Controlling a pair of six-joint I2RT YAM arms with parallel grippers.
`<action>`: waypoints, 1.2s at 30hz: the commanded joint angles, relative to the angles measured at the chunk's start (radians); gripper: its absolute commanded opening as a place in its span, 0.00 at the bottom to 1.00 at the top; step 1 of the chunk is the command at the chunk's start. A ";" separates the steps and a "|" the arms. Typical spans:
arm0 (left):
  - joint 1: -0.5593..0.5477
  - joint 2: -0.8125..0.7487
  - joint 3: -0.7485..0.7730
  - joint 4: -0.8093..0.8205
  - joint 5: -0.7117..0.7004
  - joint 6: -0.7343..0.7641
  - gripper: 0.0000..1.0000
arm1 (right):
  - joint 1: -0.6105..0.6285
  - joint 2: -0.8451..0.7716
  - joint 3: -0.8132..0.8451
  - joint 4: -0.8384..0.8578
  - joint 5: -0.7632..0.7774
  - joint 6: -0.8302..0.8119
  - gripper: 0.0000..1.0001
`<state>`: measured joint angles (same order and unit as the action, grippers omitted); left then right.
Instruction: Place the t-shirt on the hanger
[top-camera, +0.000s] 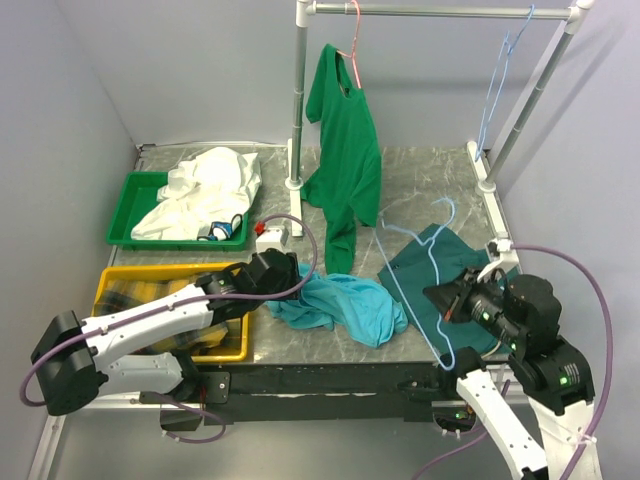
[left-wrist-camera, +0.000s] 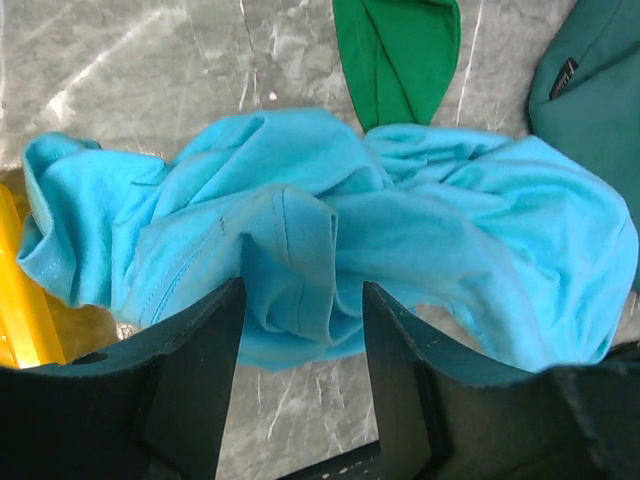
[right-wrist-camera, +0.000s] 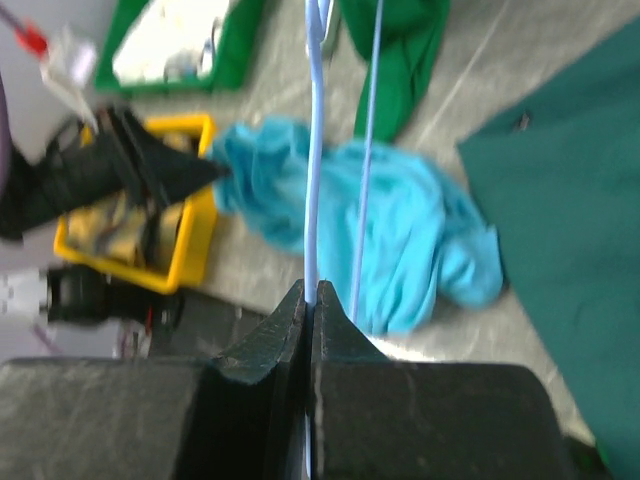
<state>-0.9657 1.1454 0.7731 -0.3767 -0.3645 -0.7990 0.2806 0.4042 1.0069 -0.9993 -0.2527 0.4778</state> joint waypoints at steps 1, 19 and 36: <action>-0.008 0.025 0.057 0.036 -0.080 -0.014 0.56 | -0.004 -0.030 0.010 -0.124 -0.152 -0.044 0.00; 0.021 0.050 0.055 0.015 -0.152 0.020 0.02 | -0.003 -0.085 -0.240 0.105 -0.569 0.044 0.00; 0.021 -0.090 0.072 -0.024 -0.051 0.070 0.01 | -0.004 0.002 -0.272 0.277 -0.550 0.021 0.00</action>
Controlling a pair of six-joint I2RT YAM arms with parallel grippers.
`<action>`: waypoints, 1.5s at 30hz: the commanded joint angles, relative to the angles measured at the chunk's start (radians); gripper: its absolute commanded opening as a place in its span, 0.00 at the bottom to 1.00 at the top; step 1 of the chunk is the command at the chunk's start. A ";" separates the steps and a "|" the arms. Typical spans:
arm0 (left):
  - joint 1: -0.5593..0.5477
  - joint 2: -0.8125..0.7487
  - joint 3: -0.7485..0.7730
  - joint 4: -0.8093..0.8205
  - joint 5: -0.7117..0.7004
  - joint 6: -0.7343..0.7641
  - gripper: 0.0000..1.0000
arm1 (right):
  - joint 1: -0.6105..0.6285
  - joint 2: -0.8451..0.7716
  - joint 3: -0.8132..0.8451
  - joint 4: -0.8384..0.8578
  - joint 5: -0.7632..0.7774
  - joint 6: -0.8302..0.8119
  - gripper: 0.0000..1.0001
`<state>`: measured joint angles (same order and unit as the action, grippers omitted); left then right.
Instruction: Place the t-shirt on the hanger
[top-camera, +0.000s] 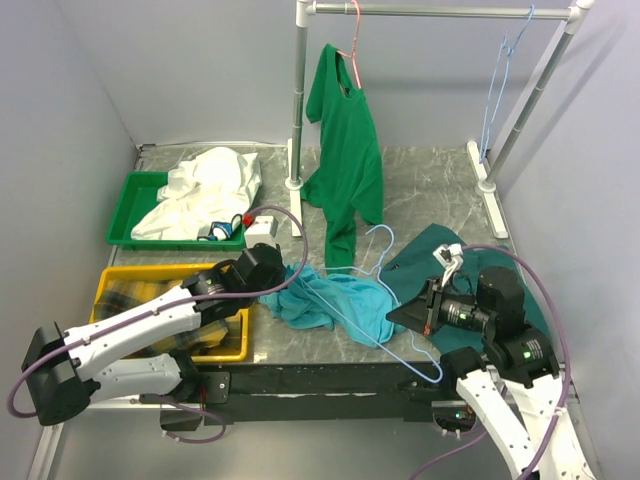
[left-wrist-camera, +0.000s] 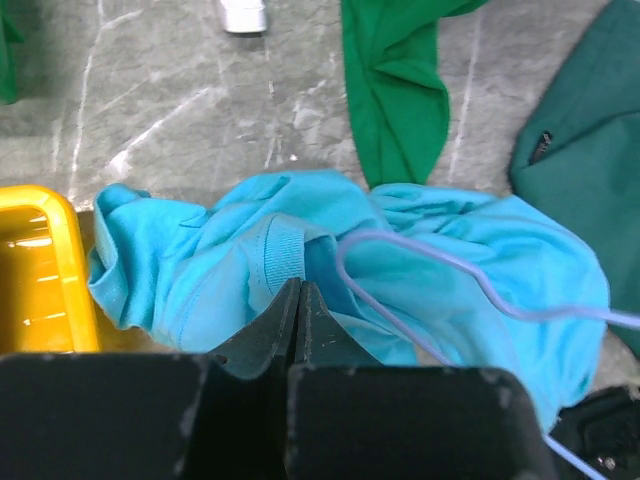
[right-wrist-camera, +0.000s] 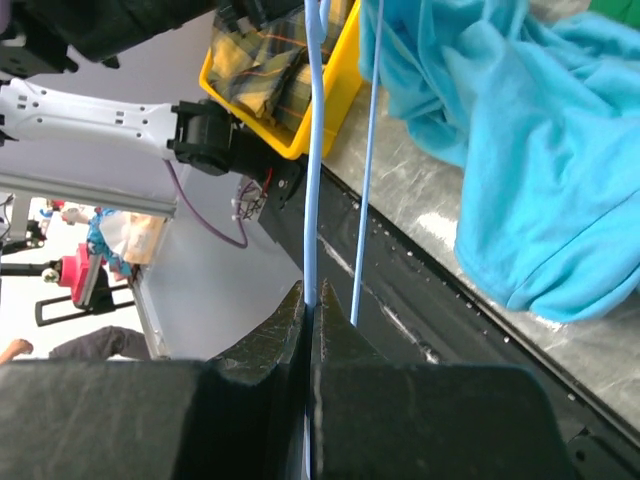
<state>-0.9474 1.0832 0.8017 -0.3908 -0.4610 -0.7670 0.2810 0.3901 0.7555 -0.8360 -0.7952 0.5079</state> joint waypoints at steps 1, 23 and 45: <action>0.002 -0.037 0.045 -0.010 0.053 0.044 0.01 | -0.005 0.029 -0.028 0.118 -0.013 -0.015 0.00; 0.002 -0.072 0.102 -0.013 0.035 0.160 0.01 | 0.322 0.081 -0.097 0.273 0.132 0.067 0.00; -0.051 -0.069 -0.029 -0.166 -0.042 -0.109 0.37 | 0.411 0.084 -0.085 0.248 0.355 0.061 0.00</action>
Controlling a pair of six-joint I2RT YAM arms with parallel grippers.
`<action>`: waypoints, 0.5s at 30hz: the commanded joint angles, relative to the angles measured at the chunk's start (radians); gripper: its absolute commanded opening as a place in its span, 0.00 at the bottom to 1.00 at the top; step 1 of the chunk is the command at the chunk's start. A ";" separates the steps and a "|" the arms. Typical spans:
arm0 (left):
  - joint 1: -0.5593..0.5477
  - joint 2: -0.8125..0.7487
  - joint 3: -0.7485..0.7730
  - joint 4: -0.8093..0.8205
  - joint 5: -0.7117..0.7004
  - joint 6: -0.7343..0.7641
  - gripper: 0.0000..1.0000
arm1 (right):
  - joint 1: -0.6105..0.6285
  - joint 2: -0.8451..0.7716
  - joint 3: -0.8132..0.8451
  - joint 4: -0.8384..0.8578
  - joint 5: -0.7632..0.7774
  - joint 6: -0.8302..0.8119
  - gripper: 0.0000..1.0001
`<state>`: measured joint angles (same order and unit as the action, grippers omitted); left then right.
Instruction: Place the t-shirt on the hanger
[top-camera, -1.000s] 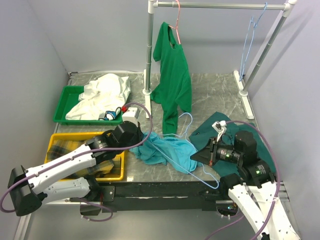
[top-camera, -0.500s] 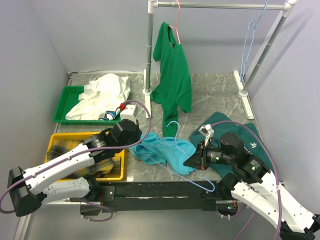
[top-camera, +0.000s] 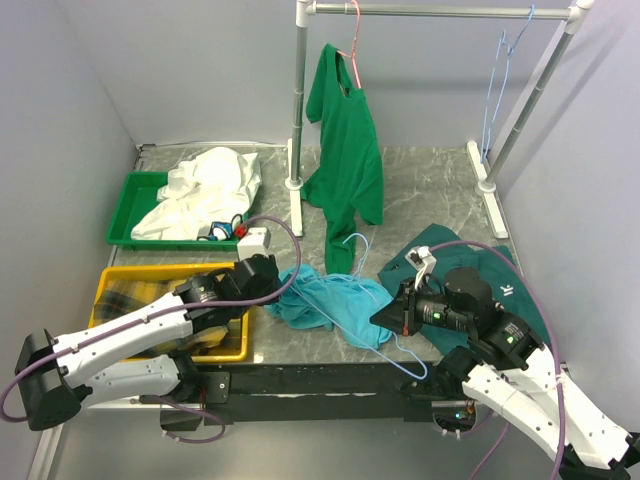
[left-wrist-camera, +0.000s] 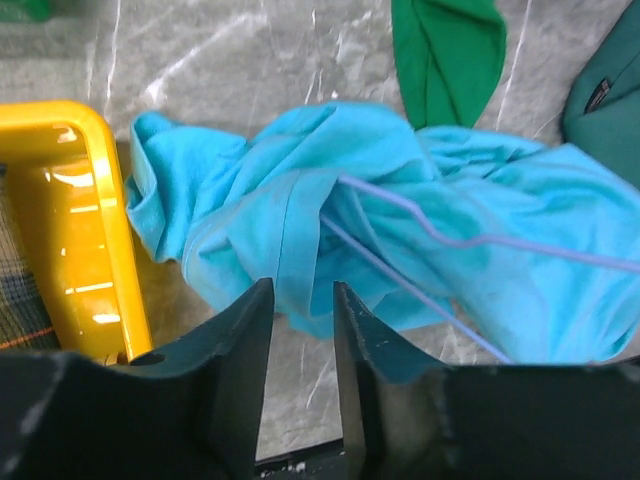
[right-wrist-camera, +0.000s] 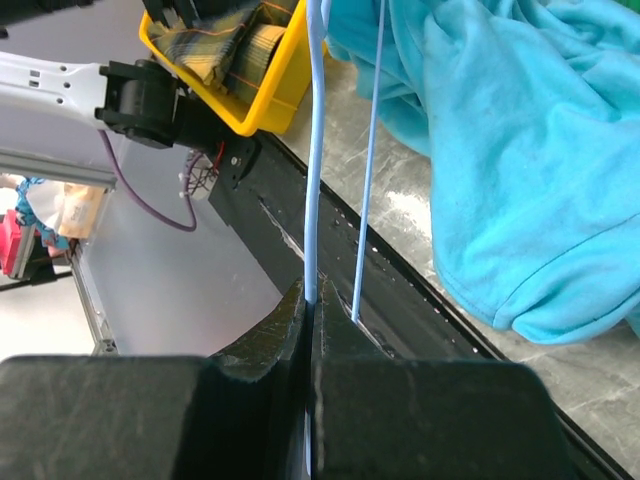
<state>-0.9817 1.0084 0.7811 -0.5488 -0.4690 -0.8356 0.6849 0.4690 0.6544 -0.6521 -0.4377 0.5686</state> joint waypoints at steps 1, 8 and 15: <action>-0.020 0.015 -0.008 -0.010 -0.049 -0.042 0.42 | 0.005 0.006 0.016 0.068 -0.004 -0.001 0.00; -0.032 0.091 -0.011 0.021 -0.074 -0.031 0.48 | 0.007 0.000 0.002 0.074 -0.021 -0.001 0.00; -0.032 0.145 -0.002 0.033 -0.160 -0.022 0.37 | 0.008 0.006 -0.013 0.094 -0.073 -0.001 0.00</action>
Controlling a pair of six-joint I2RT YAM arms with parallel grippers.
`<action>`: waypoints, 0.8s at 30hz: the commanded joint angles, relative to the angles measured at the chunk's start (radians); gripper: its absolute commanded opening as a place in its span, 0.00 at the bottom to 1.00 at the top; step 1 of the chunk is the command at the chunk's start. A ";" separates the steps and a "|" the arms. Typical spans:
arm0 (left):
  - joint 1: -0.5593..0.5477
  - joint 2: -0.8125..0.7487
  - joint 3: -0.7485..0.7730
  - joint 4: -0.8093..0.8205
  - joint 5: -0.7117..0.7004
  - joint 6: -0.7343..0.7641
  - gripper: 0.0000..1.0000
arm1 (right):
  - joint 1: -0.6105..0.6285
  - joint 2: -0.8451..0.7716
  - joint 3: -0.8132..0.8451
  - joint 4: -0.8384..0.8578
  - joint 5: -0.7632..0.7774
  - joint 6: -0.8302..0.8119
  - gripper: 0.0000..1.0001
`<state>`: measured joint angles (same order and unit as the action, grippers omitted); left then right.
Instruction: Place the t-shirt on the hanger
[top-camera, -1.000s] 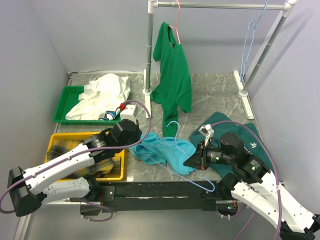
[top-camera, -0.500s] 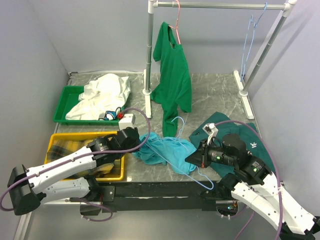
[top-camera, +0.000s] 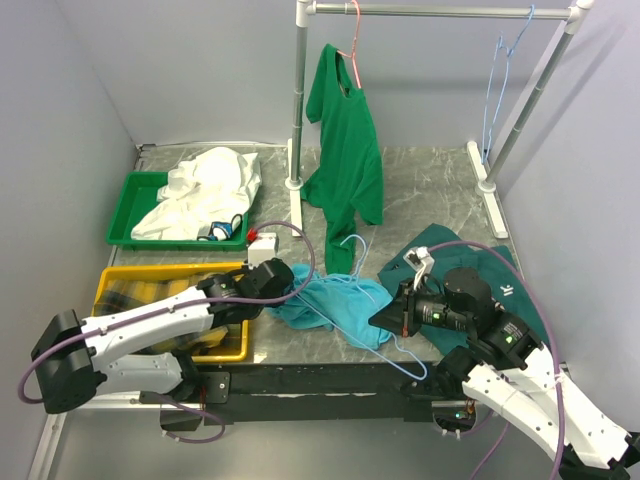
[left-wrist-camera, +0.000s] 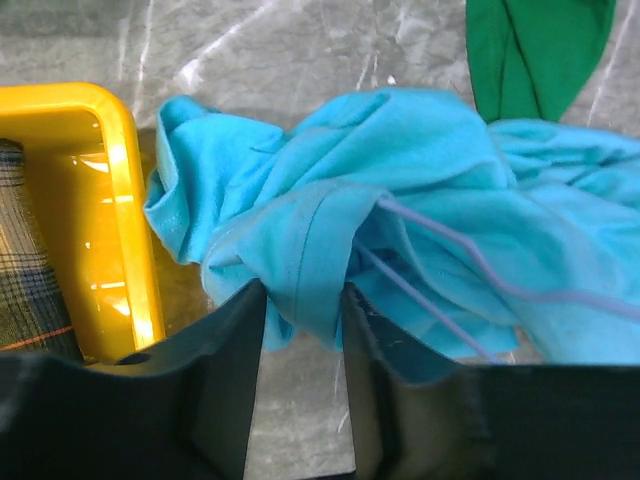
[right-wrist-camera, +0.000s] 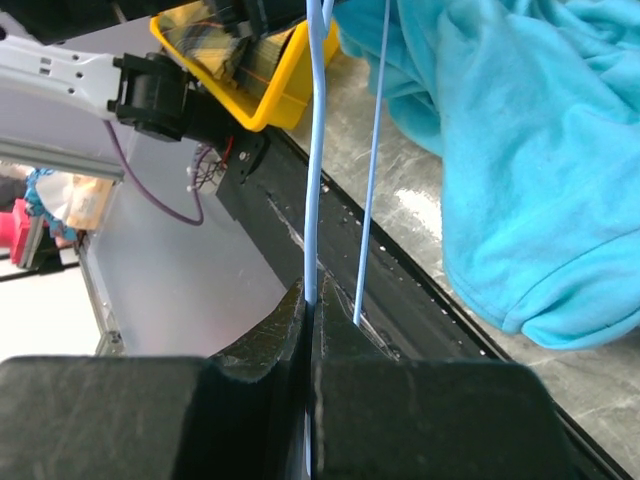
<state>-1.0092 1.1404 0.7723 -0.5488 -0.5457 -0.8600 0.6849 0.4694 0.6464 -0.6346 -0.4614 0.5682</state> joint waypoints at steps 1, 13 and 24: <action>-0.005 0.019 0.018 0.036 -0.094 0.010 0.23 | 0.007 0.008 -0.007 0.082 -0.060 -0.002 0.00; -0.017 -0.033 0.264 0.093 -0.030 0.306 0.01 | 0.018 0.094 0.061 0.173 -0.044 -0.028 0.00; -0.075 -0.168 0.345 -0.043 0.059 0.311 0.01 | 0.019 0.044 0.213 0.128 0.138 -0.080 0.00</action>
<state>-1.0698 1.0241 1.1172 -0.5381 -0.5293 -0.5610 0.6960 0.5663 0.7868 -0.5365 -0.3813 0.5236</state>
